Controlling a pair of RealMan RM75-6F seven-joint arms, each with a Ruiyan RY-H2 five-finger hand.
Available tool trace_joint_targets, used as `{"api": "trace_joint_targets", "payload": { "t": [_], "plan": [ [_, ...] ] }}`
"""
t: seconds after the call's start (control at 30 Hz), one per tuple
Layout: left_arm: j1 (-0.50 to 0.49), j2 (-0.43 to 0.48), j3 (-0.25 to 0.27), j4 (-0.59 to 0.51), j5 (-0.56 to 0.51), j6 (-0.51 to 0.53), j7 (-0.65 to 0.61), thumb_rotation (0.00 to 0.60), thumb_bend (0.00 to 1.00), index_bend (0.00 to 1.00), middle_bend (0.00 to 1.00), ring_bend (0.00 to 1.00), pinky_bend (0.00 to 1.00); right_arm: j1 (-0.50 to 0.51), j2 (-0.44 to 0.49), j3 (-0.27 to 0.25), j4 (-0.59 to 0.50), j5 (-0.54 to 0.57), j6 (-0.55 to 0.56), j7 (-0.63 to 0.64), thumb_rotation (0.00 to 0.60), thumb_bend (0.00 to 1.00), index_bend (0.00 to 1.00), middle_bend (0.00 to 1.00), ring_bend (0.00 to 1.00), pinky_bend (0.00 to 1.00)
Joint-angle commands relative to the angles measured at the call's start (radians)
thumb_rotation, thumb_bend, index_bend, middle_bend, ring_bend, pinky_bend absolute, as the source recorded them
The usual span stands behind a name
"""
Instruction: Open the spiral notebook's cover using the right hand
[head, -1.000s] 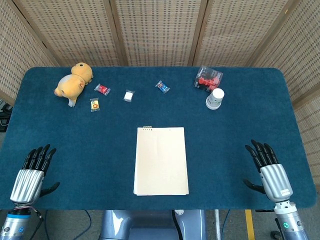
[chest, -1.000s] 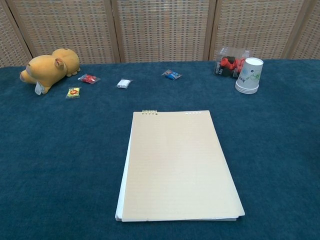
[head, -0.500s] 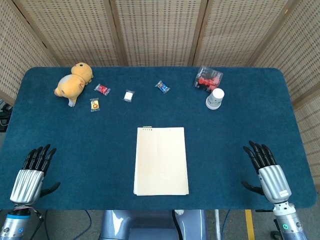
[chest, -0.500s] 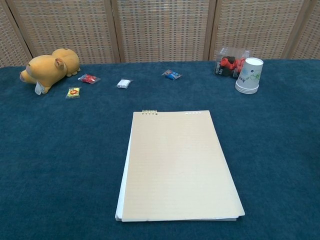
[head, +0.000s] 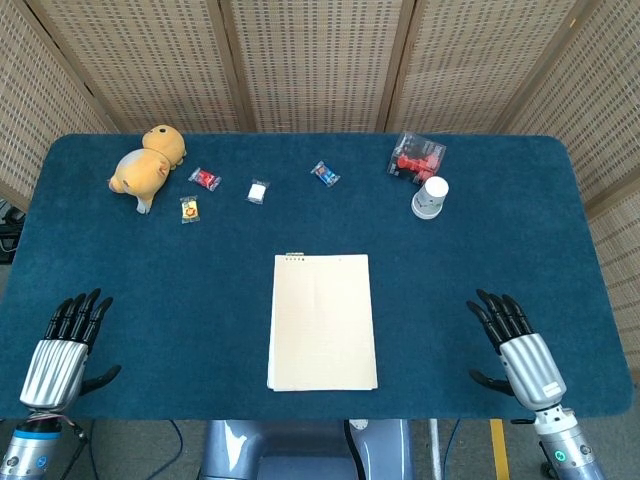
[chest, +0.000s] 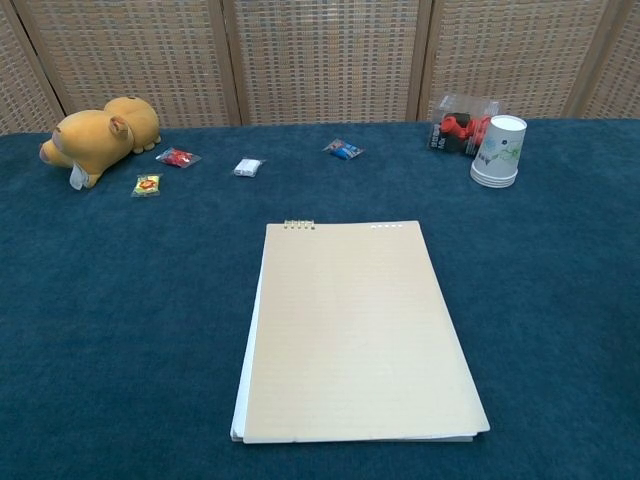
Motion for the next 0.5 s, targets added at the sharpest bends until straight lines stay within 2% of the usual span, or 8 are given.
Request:
{"api": "trace_joint_targets", "payload": {
  "t": [0.03, 0.33, 0.5],
  "plan": [
    [0.0, -0.001, 0.001, 0.0, 0.004, 0.002, 0.003, 0.6, 0.0, 0.0, 0.0, 0.0, 0.05, 0.014, -0.018, -0.014, 0.001, -0.022, -0.024, -0.013, 0.6, 0.06, 0.0, 0.0, 0.0, 0.0],
    [0.001, -0.007, -0.002, 0.005, 0.004, 0.003, 0.005, 0.6, 0.0, 0.0, 0.0, 0.0, 0.05, 0.076, -0.093, -0.031, -0.036, -0.081, -0.104, -0.028, 0.6, 0.07, 0.0, 0.0, 0.0, 0.0],
    [-0.001, -0.009, -0.003, 0.013, 0.001, -0.002, -0.001, 0.6, 0.0, 0.0, 0.0, 0.0, 0.05, 0.103, -0.141, -0.025, -0.063, -0.068, -0.159, -0.06, 0.6, 0.16, 0.0, 0.0, 0.0, 0.0]
  ]
}}
